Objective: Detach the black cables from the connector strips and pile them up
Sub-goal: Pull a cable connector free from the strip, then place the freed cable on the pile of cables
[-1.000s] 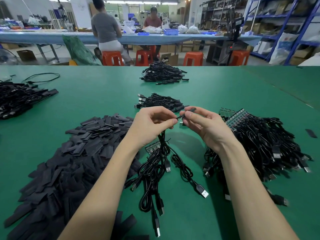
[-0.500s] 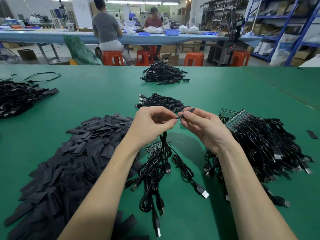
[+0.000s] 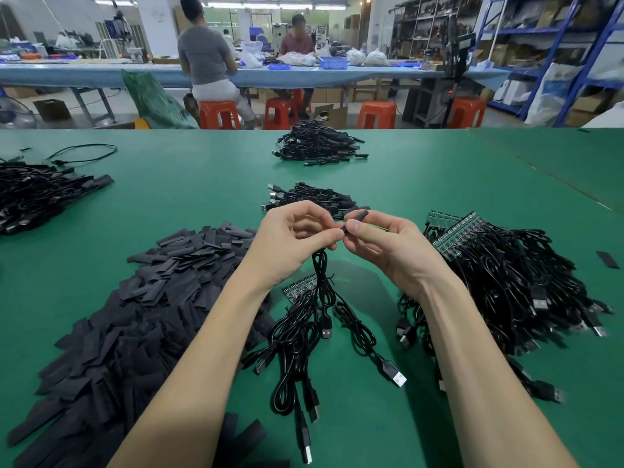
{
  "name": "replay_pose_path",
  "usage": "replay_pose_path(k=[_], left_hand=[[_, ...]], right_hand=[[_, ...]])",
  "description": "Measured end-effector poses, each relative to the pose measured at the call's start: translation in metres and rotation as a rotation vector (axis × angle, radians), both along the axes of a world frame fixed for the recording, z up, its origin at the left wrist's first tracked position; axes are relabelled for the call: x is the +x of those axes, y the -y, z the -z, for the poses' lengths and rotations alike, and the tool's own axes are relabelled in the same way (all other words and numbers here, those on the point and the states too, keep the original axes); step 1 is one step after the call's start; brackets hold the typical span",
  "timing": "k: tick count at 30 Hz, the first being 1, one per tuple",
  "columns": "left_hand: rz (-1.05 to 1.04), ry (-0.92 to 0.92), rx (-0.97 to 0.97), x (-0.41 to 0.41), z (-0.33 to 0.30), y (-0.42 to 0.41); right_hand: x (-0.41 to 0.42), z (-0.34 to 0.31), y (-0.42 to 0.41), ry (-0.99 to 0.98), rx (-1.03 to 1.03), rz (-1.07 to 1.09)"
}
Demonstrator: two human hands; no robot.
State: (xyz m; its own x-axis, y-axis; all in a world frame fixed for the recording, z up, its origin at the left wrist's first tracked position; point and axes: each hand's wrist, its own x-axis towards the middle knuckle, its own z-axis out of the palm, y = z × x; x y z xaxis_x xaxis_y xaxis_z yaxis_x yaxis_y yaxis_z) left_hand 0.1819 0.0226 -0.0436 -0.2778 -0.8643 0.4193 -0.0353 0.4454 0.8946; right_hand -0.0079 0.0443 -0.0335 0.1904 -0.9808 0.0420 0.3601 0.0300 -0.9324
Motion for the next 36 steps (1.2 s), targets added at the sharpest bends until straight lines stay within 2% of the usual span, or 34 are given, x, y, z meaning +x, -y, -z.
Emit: replay_pose_path(k=[8, 15, 19, 22, 25, 27, 29, 32, 36], left_hand=[[-0.019, -0.052, 0.068, -0.005, 0.005, 0.001], [-0.094, -0.067, 0.026, -0.009, 0.007, 0.001], [-0.074, -0.050, 0.002, -0.007, 0.005, 0.002], [-0.060, -0.042, -0.015, -0.007, 0.006, 0.004], [-0.112, 0.073, -0.005, -0.008, 0.010, 0.007], [-0.141, 0.254, 0.092, -0.007, 0.015, 0.007], [-0.068, 0.363, 0.223, -0.009, 0.019, 0.006], [-0.010, 0.310, 0.296, -0.017, 0.024, 0.002], [-0.247, 0.364, 0.144, -0.017, 0.019, 0.006]], right_hand=[[0.012, 0.005, -0.001, -0.115, -0.171, 0.235], [0.016, 0.010, 0.001, -0.099, -0.171, 0.288], [0.017, 0.009, 0.001, -0.021, -0.167, 0.273], [0.018, 0.005, 0.001, -0.033, -0.185, 0.294], [0.019, 0.004, 0.000, -0.004, -0.167, 0.332], [0.018, 0.000, 0.002, 0.068, -0.151, 0.375], [0.015, -0.002, 0.003, 0.138, -0.135, 0.411], [0.010, -0.001, 0.004, 0.209, -0.093, 0.446], [0.006, 0.002, 0.008, 0.172, 0.072, 0.458]])
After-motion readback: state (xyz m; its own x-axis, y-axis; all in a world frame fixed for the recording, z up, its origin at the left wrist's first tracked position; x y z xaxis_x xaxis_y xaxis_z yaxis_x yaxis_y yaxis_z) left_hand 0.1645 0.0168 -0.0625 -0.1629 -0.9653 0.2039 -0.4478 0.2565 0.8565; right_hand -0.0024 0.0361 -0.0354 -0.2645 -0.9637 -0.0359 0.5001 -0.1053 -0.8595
